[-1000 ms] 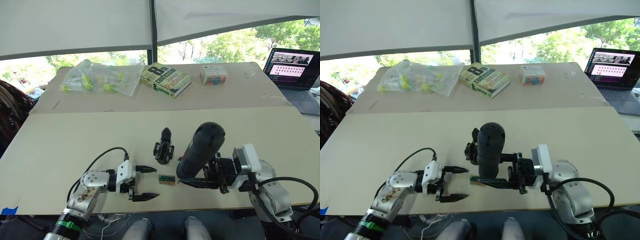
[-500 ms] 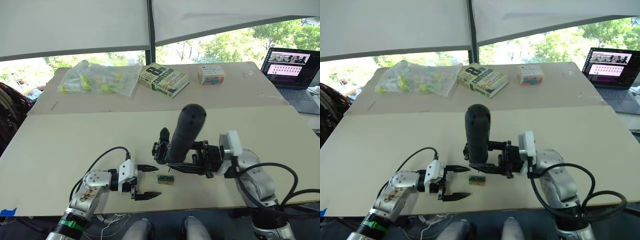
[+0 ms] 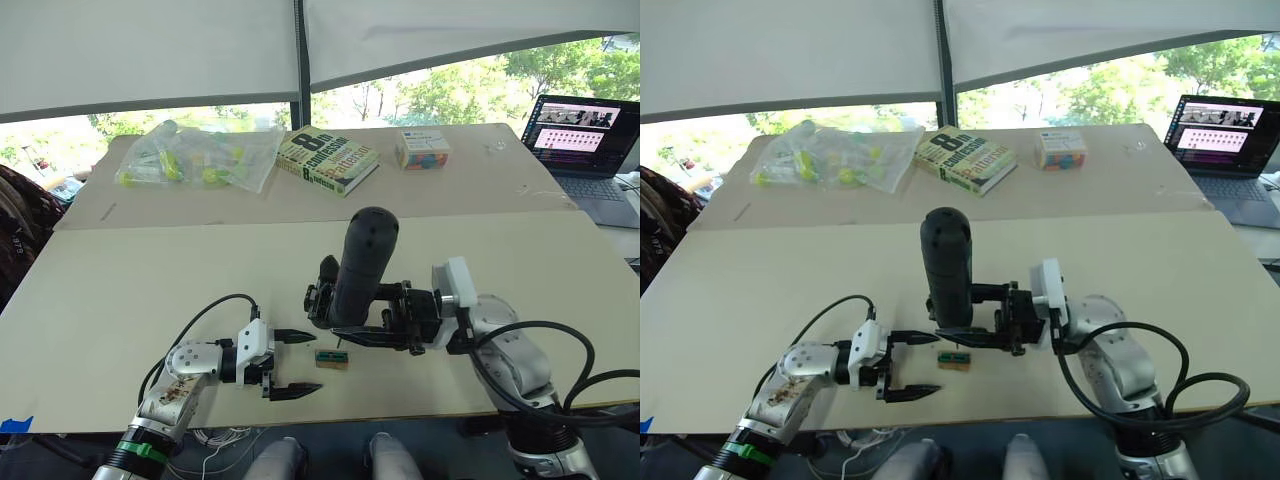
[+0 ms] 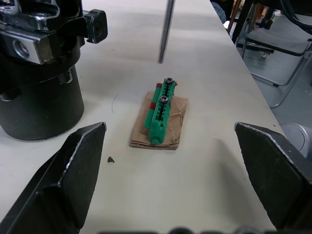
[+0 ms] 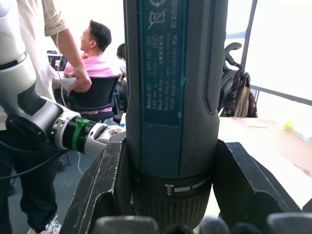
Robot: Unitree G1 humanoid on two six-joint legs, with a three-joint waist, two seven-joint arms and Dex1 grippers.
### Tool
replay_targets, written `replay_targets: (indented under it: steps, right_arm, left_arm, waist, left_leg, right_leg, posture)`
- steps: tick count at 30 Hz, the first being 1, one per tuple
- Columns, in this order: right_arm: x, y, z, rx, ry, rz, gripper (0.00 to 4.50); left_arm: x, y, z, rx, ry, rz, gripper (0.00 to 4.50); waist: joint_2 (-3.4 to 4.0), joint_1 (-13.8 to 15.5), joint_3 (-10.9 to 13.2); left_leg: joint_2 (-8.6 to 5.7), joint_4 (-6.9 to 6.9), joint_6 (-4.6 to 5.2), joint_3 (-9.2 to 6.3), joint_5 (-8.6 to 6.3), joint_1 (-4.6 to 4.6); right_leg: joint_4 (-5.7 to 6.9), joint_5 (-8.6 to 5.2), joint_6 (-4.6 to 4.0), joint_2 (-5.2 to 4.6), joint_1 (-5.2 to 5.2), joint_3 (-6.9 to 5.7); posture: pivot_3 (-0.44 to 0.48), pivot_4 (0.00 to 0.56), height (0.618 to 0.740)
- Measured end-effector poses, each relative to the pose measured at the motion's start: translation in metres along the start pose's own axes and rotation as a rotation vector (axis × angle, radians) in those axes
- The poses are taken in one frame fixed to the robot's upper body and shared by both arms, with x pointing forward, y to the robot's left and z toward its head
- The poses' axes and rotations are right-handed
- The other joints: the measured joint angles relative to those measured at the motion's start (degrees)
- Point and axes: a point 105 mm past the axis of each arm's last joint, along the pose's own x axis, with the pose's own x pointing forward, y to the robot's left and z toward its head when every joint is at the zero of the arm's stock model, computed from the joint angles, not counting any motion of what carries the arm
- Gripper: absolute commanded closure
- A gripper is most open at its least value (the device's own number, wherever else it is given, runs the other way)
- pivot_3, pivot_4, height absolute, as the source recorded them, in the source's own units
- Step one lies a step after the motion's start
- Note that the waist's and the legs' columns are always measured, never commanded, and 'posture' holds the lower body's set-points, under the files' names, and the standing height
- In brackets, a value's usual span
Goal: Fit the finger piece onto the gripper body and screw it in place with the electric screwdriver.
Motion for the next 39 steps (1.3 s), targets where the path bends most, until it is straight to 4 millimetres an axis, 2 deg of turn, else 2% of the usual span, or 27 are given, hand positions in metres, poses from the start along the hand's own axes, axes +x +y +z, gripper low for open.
replay_targets:
  steps: [39]
  right_arm:
    - [-0.004, 0.0, -0.015, 0.046, 0.078, -0.024, 2.59]
  left_arm:
    - [0.0, 0.0, 0.0, -0.002, -0.002, 0.008, 0.0]
  waist:
    - [0.0, 0.0, 0.0]
  left_leg:
    - [0.01, 0.0, 0.0, 0.01, 0.0, 0.0]
  right_leg:
    - [-0.01, 0.0, 0.0, 0.0, 0.0, 0.0]
  posture:
    - [0.0, 0.15, 0.74]
